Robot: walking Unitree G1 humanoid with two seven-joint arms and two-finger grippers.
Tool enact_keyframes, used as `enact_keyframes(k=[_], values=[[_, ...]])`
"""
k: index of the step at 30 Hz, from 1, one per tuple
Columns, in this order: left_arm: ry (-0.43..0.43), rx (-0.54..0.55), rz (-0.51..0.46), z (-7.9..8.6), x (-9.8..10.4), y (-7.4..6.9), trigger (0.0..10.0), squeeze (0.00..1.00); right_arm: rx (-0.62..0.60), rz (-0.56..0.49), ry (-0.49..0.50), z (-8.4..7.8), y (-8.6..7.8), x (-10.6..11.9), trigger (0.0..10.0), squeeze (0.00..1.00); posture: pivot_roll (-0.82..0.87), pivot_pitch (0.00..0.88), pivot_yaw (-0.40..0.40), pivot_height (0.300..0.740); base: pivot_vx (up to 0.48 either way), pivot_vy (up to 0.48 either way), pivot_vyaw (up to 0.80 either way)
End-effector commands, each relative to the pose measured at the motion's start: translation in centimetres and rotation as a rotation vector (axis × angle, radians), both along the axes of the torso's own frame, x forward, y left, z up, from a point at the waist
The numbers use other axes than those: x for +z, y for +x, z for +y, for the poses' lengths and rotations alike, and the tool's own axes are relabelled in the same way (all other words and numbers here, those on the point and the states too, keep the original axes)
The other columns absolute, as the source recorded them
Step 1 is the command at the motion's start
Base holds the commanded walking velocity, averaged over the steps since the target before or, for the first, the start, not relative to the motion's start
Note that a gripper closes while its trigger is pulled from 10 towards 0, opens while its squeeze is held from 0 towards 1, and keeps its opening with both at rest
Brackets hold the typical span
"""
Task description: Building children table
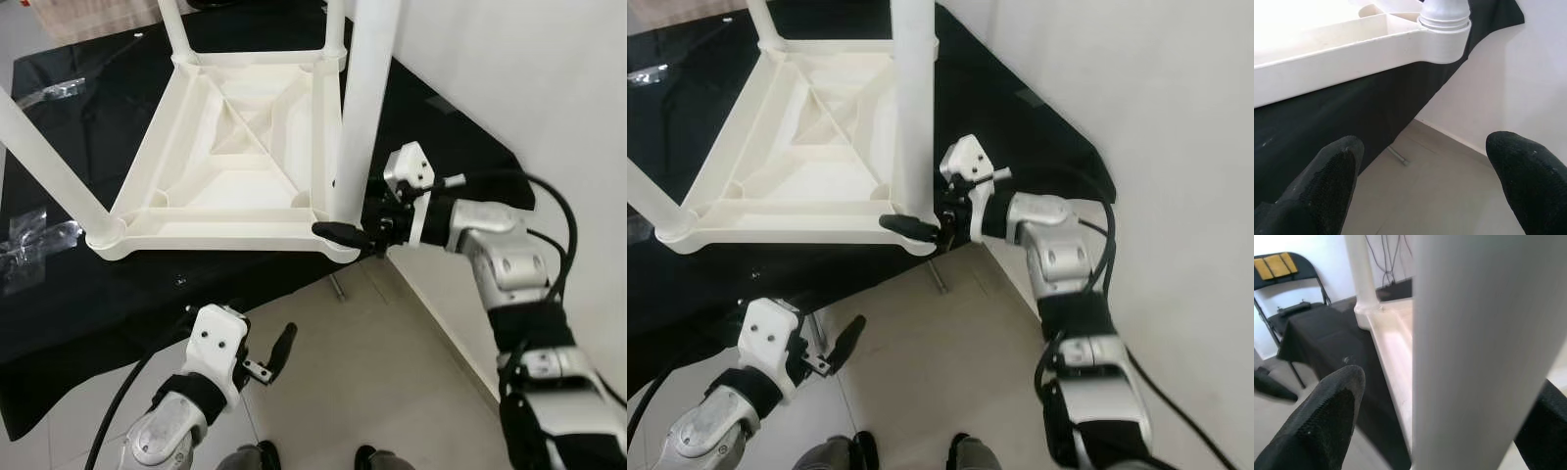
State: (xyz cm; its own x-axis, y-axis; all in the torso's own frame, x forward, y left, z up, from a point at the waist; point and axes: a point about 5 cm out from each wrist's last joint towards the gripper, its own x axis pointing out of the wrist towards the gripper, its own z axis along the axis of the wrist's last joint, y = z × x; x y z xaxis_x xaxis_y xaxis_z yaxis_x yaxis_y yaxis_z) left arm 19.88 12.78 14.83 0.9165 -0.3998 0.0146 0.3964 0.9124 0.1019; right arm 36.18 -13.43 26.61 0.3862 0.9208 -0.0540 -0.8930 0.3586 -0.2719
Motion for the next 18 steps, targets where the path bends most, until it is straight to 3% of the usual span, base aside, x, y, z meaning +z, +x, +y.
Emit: enact_keyframes(k=[1,2,3,13,16,18], values=[[0.026,0.003,0.008,0.2,-0.1,-0.4,10.0,0.0,0.028,0.007,0.009,0.0,0.1,-0.2,10.0,0.0,0.1,0.274,0.005,0.74,0.0,0.0,0.0],[0.028,0.002,0.013,0.2,-0.1,-0.7,10.0,0.0,0.05,0.003,0.005,0.0,0.3,0.2,4.3,0.0,0.11,0.283,0.007,0.74,0.0,0.0,0.0],[0.03,0.001,0.016,0.2,0.0,-0.9,10.0,0.0,0.072,0.003,0.003,0.1,0.5,0.5,0.0,0.0,0.12,0.289,0.007,0.74,0.0,0.0,0.0],[0.032,-0.004,0.035,0.3,0.0,-1.7,10.0,0.0,0.163,0.011,-0.055,-0.7,0.7,1.0,0.0,0.0,0.11,0.314,0.013,0.74,0.0,0.0,0.0],[0.027,-0.006,0.04,0.2,0.0,-1.8,10.0,0.0,0.094,0.005,-0.067,-1.6,1.0,0.4,0.0,0.0,0.1,0.316,0.001,0.74,0.0,0.0,0.0],[0.024,-0.006,0.041,0.1,0.0,-1.9,10.0,0.0,-0.057,-0.02,-0.101,-2.6,1.0,-1.1,0.0,0.0,0.1,0.315,-0.017,0.74,0.0,0.0,0.0]])
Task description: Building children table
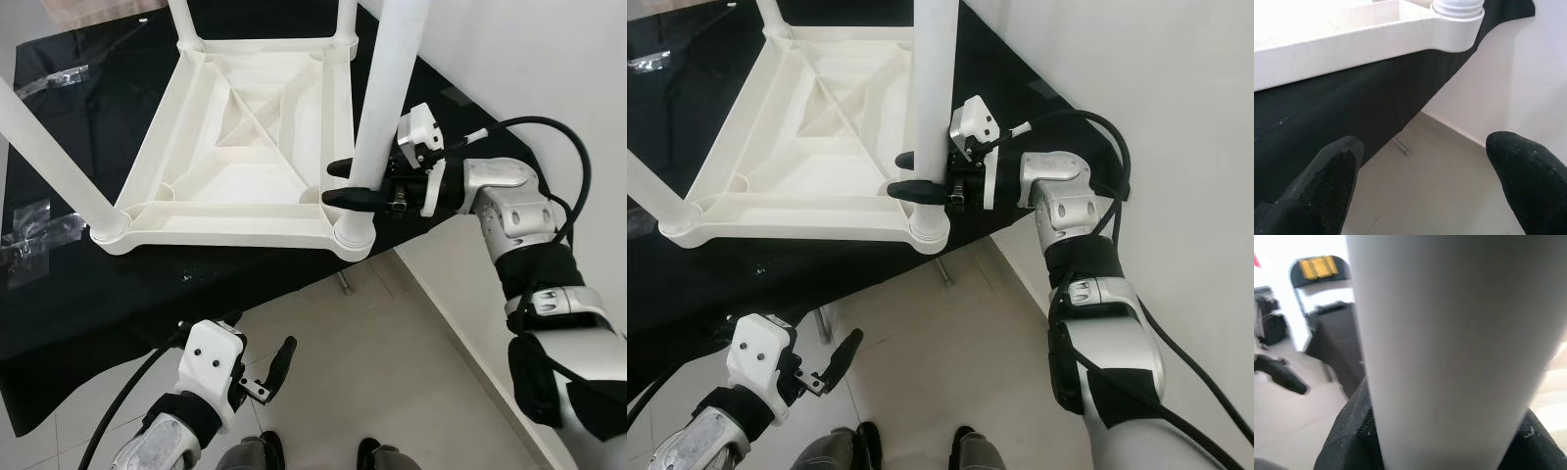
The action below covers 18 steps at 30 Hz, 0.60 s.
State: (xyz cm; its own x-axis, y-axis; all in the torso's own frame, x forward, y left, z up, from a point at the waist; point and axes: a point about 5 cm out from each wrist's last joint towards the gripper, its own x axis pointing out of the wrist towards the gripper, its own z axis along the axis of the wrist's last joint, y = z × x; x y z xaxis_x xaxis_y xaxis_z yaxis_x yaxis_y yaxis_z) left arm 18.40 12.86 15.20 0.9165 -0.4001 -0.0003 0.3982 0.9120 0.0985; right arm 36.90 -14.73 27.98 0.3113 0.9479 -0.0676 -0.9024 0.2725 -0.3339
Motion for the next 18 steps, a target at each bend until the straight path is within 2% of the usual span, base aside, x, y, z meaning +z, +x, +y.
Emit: enact_keyframes(k=[1,3,4,5,7,10,13,15,16,17,18], values=[[0.019,-0.001,0.027,0.0,-0.4,-0.5,10.0,0.0,-0.317,0.061,-0.047,-1.4,0.5,-3.9,0.0,0.0,0.09,0.311,-0.025,0.74,0.0,0.0,0.0],[0.016,0.005,0.027,0.1,-0.4,-0.5,10.0,0.0,-0.59,0.072,-0.025,-1.3,0.3,-5.8,0.0,0.0,0.09,0.31,-0.029,0.74,0.0,0.0,0.0],[0.015,0.01,0.025,0.1,-0.3,-0.4,10.0,0.0,-0.775,0.147,0.067,-0.1,-1.4,-7.7,0.0,0.0,0.08,0.313,-0.028,0.74,0.0,0.0,0.0],[0.015,0.01,0.025,0.1,-0.3,-0.4,10.0,0.0,-0.775,0.147,0.067,-0.1,-1.4,-7.7,0.0,0.0,0.08,0.313,-0.028,0.74,0.0,0.0,0.0],[0.015,0.014,0.02,0.1,-0.2,0.0,10.0,0.0,-0.928,0.238,0.135,1.5,-5.0,-9.8,0.0,0.0,0.07,0.306,-0.007,0.74,0.0,0.0,0.0],[0.018,0.008,0.016,0.1,-0.2,0.2,10.0,0.0,-0.945,0.27,0.173,2.4,-5.8,-10.1,0.0,0.0,0.06,0.301,-0.003,0.74,0.0,0.0,0.0],[0.02,0.003,0.015,0.0,-0.4,0.6,10.0,0.0,-0.966,0.223,0.196,3.3,-5.4,-9.5,0.0,0.0,0.05,0.278,0.007,0.74,0.0,0.0,0.0],[0.012,0.004,0.014,0.0,-0.6,1.3,10.0,0.0,-0.92,0.184,0.242,4.9,-3.8,-8.3,0.0,0.0,0.04,0.229,0.01,0.74,0.0,0.0,0.0],[0.011,0.006,0.01,0.0,-0.7,1.6,10.0,0.0,-0.917,0.169,0.264,5.4,-3.1,-7.6,1.8,0.0,0.04,0.218,0.008,0.74,0.0,0.0,0.0],[0.011,0.007,0.008,0.0,-0.7,1.8,10.0,0.0,-0.919,0.159,0.277,5.7,-2.8,-7.2,1.8,0.0,0.04,0.218,0.008,0.74,0.0,0.0,0.0],[0.012,0.011,0.002,0.0,-0.7,2.1,10.0,0.0,-0.903,0.141,0.292,5.8,-2.5,-6.8,10.0,0.0,0.04,0.207,0.001,0.74,0.0,0.0,0.0]])
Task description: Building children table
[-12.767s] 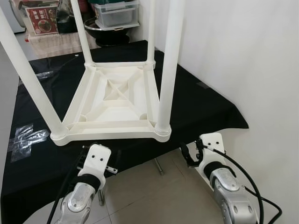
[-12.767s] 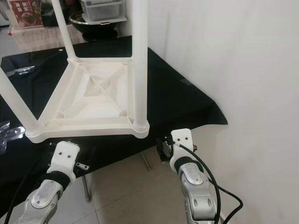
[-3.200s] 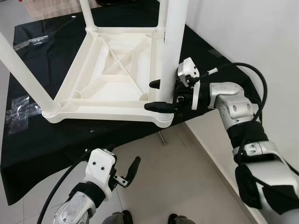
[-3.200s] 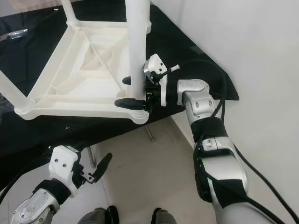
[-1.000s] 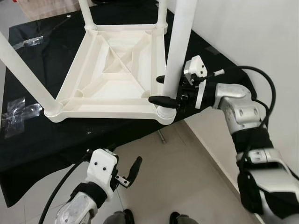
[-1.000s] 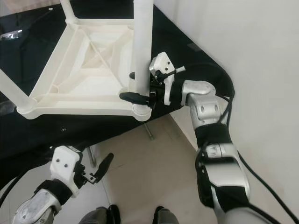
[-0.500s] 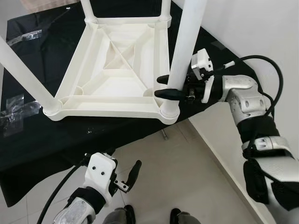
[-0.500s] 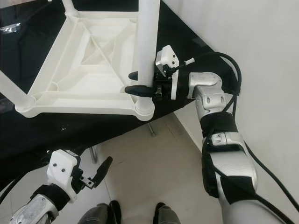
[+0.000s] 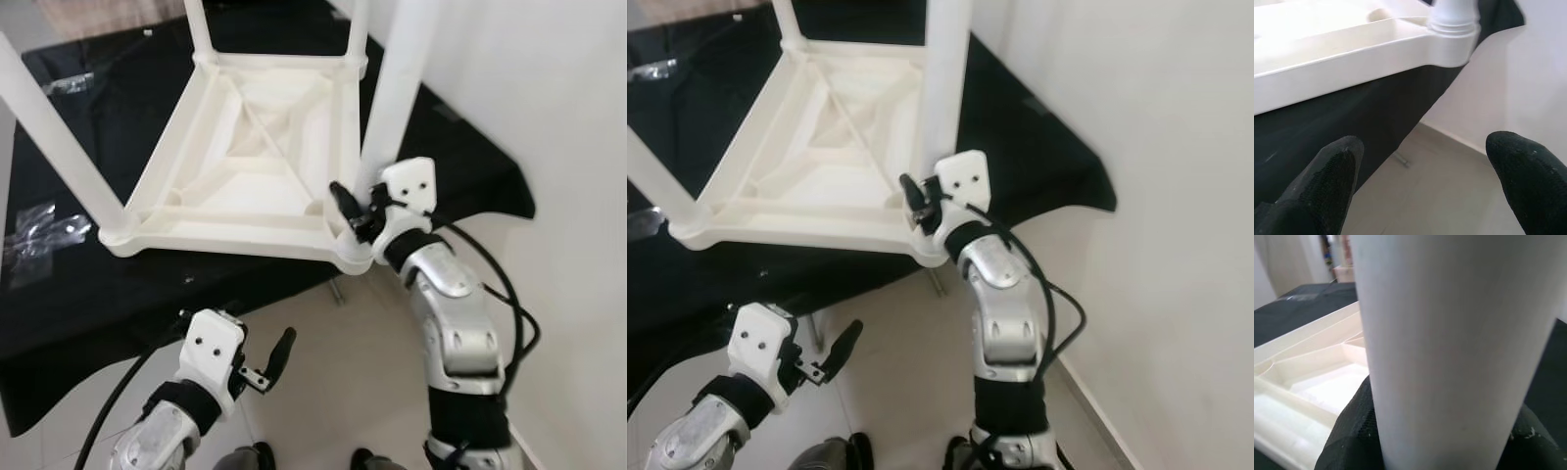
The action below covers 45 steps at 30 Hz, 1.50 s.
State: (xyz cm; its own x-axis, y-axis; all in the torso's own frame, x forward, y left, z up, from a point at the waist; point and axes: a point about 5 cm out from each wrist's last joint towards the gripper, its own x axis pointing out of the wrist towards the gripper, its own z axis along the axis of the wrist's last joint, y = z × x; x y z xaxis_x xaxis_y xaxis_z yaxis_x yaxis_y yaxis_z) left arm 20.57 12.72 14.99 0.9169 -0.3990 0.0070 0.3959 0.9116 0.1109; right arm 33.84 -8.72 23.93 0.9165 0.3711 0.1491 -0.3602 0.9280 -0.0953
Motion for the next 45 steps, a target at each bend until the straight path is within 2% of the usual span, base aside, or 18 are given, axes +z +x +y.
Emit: enact_keyframes(k=[1,2,3,4,7,8,9,15,16,17,18,30,31,34,35,36,37,45], values=[[0.003,0.01,0.013,0.1,-0.5,-0.1,10.0,0.0,-0.033,0.12,0.007,-0.2,0.6,-2.7,10.0,0.0,0.04,0.207,0.001,0.74,0.0,0.0,0.0],[0.004,0.013,0.01,0.1,-0.5,0.0,10.0,0.0,-0.045,0.116,0.012,-0.1,0.4,-2.3,10.0,0.0,0.04,0.205,0.001,0.74,0.0,0.0,0.0],[0.001,0.017,0.007,0.1,-0.5,0.2,10.0,0.0,0.035,0.101,0.009,0.3,0.1,-1.9,10.0,0.0,0.04,0.203,0.0,0.74,0.0,0.0,0.0],[-0.001,0.019,0.004,0.0,-0.5,0.4,10.0,0.0,0.099,0.085,0.003,0.3,-0.3,-1.4,10.0,1.0,0.03,0.201,-0.005,0.74,0.0,0.0,0.0],[-0.003,0.019,0.002,-0.1,-0.5,0.6,10.0,0.0,0.201,0.073,0.001,0.2,-0.6,-1.0,10.0,1.0,0.02,0.202,-0.009,0.74,0.0,0.0,0.0],[-0.007,0.018,-0.002,-0.3,-0.5,0.8,10.0,0.0,0.359,0.024,-0.031,-0.9,-0.7,-0.2,10.0,1.0,0.01,0.205,-0.014,0.74,0.0,0.0,0.0],[-0.007,0.018,-0.002,-0.3,-0.5,0.8,10.0,0.0,0.359,0.024,-0.031,-0.9,-0.7,-0.2,10.0,1.0,0.01,0.205,-0.014,0.74,0.0,0.0,0.0],[-0.018,0.016,-0.004,-0.4,-0.4,0.7,10.0,0.0,0.614,-0.026,-0.177,-2.7,-0.7,0.8,10.0,1.0,0.02,0.23,-0.023,0.74,0.0,0.0,0.0],[-0.02,0.016,-0.004,-0.5,-0.4,0.5,10.0,0.0,0.668,-0.03,-0.226,-3.0,-0.6,0.7,10.0,0.8,0.03,0.239,-0.023,0.74,0.0,0.0,0.0],[-0.021,0.016,-0.005,-0.5,-0.3,0.4,10.0,0.0,0.721,-0.012,-0.251,-3.2,-0.5,0.6,10.0,0.0,0.03,0.242,-0.023,0.74,0.0,0.0,0.0],[-0.02,0.017,-0.004,-0.4,-0.3,0.1,10.0,0.0,0.784,0.008,-0.276,-3.5,0.0,0.7,10.0,0.0,0.04,0.249,-0.023,0.74,0.0,0.0,0.0],[0.0,0.017,0.02,0.0,-0.2,-1.7,10.0,0.0,0.961,0.084,-0.315,-4.5,2.3,1.8,10.0,0.0,0.12,0.299,-0.008,0.74,0.0,0.0,0.0],[0.004,0.018,0.024,0.1,-0.2,-1.8,10.0,0.0,0.957,0.083,-0.305,-4.5,2.6,1.9,9.4,0.0,0.12,0.302,-0.007,0.74,0.0,0.0,0.0],[0.006,0.018,0.026,0.2,-0.2,-2.0,10.0,0.0,0.958,0.083,-0.299,-4.6,2.9,2.0,9.1,0.0,0.13,0.303,-0.006,0.74,0.0,0.0,0.0],[0.009,0.019,0.03,0.3,-0.2,-2.1,10.0,0.0,0.966,0.079,-0.294,-4.6,3.1,2.1,3.8,0.0,0.13,0.31,-0.004,0.74,0.0,0.0,0.0],[0.011,0.019,0.033,0.3,-0.2,-2.3,10.0,0.0,0.973,0.077,-0.284,-4.6,3.2,2.2,1.0,0.0,0.14,0.312,-0.003,0.74,0.0,0.0,0.0],[0.013,0.019,0.036,0.4,-0.2,-2.5,10.0,0.0,0.975,0.076,-0.283,-4.6,3.3,2.2,0.0,0.0,0.14,0.317,-0.002,0.74,0.0,0.0,0.0],[0.013,0.019,0.043,0.4,0.0,-3.0,10.0,0.0,0.939,0.057,-0.273,-4.7,3.7,1.8,0.0,0.0,0.14,0.323,-0.001,0.74,0.0,0.0,0.0]])
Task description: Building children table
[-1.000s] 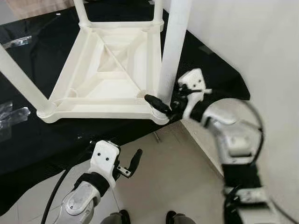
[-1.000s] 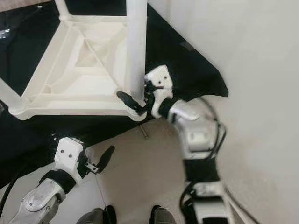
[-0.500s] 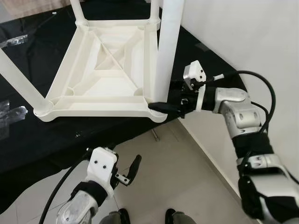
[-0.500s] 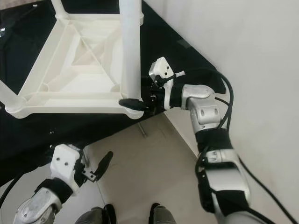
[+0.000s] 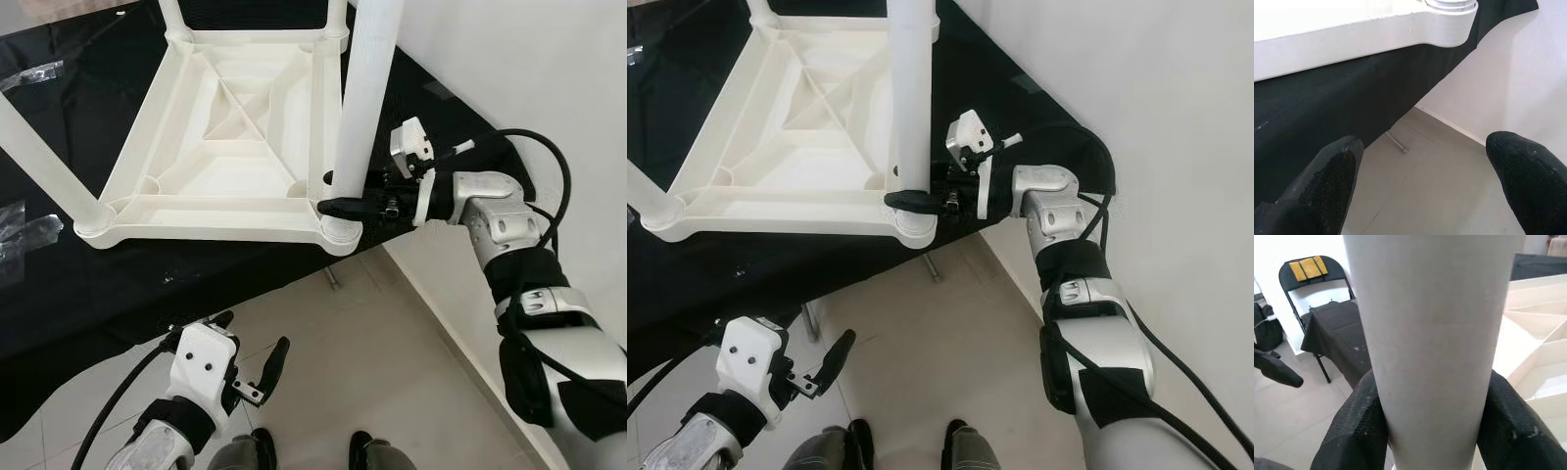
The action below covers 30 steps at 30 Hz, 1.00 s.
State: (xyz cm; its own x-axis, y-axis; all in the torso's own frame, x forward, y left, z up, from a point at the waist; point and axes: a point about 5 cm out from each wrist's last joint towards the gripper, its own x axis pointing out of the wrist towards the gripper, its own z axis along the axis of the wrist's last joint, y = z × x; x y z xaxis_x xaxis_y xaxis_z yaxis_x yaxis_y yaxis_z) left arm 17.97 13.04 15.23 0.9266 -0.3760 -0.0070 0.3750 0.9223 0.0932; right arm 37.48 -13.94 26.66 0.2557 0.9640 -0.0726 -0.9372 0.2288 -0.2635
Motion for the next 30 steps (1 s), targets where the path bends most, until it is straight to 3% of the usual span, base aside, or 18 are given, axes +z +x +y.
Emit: enact_keyframes(k=[1,5,7,8,9,10,11,12,13,14,16,17,18,23,24,27,28,30], values=[[0.023,-0.007,0.025,0.0,-0.3,-0.4,10.0,0.0,0.004,0.035,-0.003,0.3,0.0,-1.1,0.0,0.0,0.13,0.323,-0.005,0.74,0.0,0.0,0.0],[0.019,-0.006,0.026,-0.1,-0.3,-0.4,10.0,0.0,-0.041,0.016,-0.016,-0.4,0.0,-1.5,0.0,0.0,0.12,0.321,-0.012,0.74,0.0,0.0,0.0],[0.012,-0.004,0.025,-0.2,-0.4,-0.2,10.0,0.0,-0.253,0.0,-0.032,-1.5,-0.2,-2.5,0.0,0.0,0.09,0.315,-0.031,0.74,0.0,0.0,0.0],[0.012,-0.004,0.025,-0.2,-0.4,-0.2,10.0,0.0,-0.253,0.0,-0.032,-1.5,-0.2,-2.5,0.0,0.0,0.09,0.315,-0.031,0.74,0.0,0.0,0.0],[0.007,-0.002,0.023,-0.3,-0.4,-0.1,10.0,0.0,-0.447,-0.016,-0.001,-0.4,-1.1,-3.6,0.0,0.0,0.08,0.315,-0.038,0.74,0.0,0.0,0.0],[0.003,0.0,0.02,-0.3,-0.3,0.2,10.0,0.0,-0.752,-0.016,0.078,0.4,-2.2,-4.4,0.0,0.0,0.05,0.315,-0.036,0.74,0.0,0.0,0.0],[0.003,0.0,0.02,-0.3,-0.3,0.2,10.0,0.0,-0.752,-0.016,0.078,0.4,-2.2,-4.4,0.0,0.0,0.05,0.315,-0.036,0.74,0.0,0.0,0.0],[0.001,0.002,0.018,-0.3,-0.3,0.4,10.0,0.0,-0.989,0.019,0.145,0.4,-3.6,-5.2,0.0,0.0,0.05,0.318,-0.033,0.74,0.0,0.0,0.0],[-0.002,0.003,0.015,-0.3,-0.3,0.8,10.0,0.0,-1.05,0.035,0.152,1.5,-5.7,-6.0,0.0,0.0,0.04,0.31,-0.033,0.74,0.0,0.0,0.0],[-0.004,0.001,0.009,-0.4,-0.2,1.1,10.0,0.0,-1.026,0.054,0.17,3.0,-6.6,-6.3,0.0,0.0,0.03,0.312,-0.028,0.74,0.0,0.0,0.0],[-0.004,0.001,0.009,-0.4,-0.2,1.1,10.0,0.0,-1.026,0.054,0.17,3.0,-6.6,-6.3,0.0,0.0,0.03,0.312,-0.028,0.74,0.0,0.0,0.0],[-0.006,-0.001,0.005,-0.4,-0.2,1.3,10.0,0.0,-0.949,0.066,0.181,4.6,-7.1,-6.4,0.0,0.0,0.02,0.31,-0.027,0.74,0.0,0.0,0.0],[-0.007,-0.001,-0.003,-0.6,-0.3,1.9,10.0,0.0,-0.888,0.049,0.209,6.1,-6.4,-6.2,0.0,0.0,0.0,0.276,-0.032,0.74,0.0,0.0,0.0],[-0.005,0.014,-0.016,-0.7,-0.6,2.7,10.0,0.0,-0.877,0.026,0.236,6.5,-5.0,-5.6,0.0,0.0,-0.02,0.232,-0.037,0.74,0.0,0.0,0.0],[-0.004,0.02,-0.02,-0.7,-0.7,2.9,10.0,0.0,-0.881,0.024,0.24,6.5,-4.7,-5.4,10.0,0.0,-0.02,0.228,-0.037,0.74,0.0,0.0,0.0],[-0.004,0.03,-0.027,-0.7,-0.8,3.5,10.0,0.0,-0.804,0.011,0.258,7.0,-4.3,-4.5,10.0,0.0,-0.02,0.204,-0.029,0.74,0.0,0.0,0.0],[-0.004,0.035,-0.028,-0.7,-0.9,3.8,10.0,0.0,-0.715,-0.009,0.256,7.2,-4.2,-3.8,10.0,1.0,-0.01,0.194,-0.018,0.74,0.0,0.0,0.0],[-0.002,0.038,-0.028,-0.7,-1.0,3.9,10.0,0.0,-0.638,-0.005,0.243,7.1,-4.1,-3.2,10.0,1.0,-0.01,0.189,-0.015,0.74,0.0,0.0,0.0]])
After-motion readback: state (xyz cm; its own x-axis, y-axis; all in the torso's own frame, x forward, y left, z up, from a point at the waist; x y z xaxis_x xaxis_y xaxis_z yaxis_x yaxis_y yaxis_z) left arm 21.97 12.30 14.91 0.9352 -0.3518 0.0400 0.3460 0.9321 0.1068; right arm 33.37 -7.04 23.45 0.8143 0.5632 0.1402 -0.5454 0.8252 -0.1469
